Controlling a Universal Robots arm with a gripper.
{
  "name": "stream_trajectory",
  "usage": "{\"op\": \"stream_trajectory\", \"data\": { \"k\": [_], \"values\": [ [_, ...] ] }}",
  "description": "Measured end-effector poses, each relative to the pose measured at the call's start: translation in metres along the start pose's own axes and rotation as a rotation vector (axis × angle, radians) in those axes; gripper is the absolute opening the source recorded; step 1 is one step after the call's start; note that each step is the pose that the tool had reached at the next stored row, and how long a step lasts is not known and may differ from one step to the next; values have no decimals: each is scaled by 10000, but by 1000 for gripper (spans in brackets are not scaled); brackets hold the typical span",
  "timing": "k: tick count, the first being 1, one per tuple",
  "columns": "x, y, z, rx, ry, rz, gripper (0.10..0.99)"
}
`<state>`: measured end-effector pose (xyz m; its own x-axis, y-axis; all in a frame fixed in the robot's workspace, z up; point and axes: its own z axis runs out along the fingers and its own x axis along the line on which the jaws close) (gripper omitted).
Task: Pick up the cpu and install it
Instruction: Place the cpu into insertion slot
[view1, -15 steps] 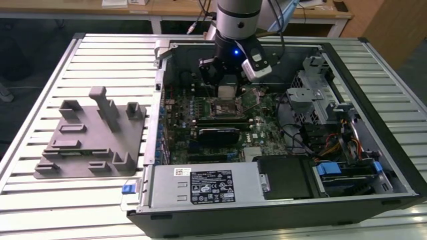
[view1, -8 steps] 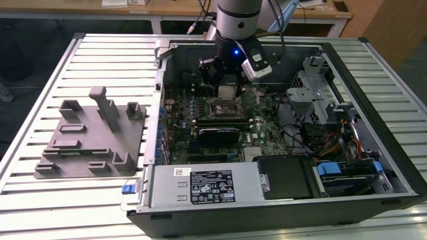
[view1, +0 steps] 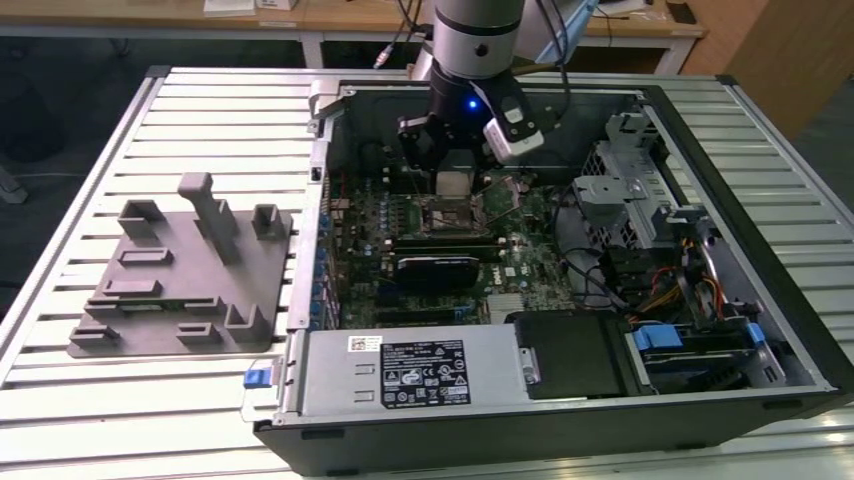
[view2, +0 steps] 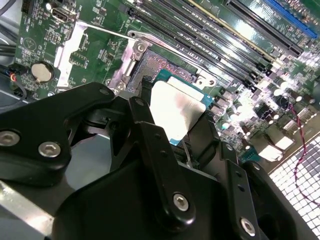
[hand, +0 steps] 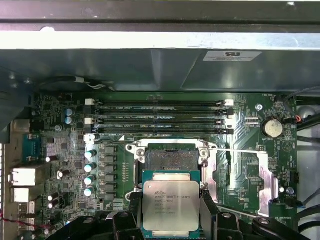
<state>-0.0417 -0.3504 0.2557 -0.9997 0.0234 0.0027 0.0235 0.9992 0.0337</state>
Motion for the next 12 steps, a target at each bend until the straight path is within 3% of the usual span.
{"op": "stream_trajectory", "data": {
  "k": [12],
  "values": [
    [0,0,1,-5,-67,1963,541]
  ]
}}
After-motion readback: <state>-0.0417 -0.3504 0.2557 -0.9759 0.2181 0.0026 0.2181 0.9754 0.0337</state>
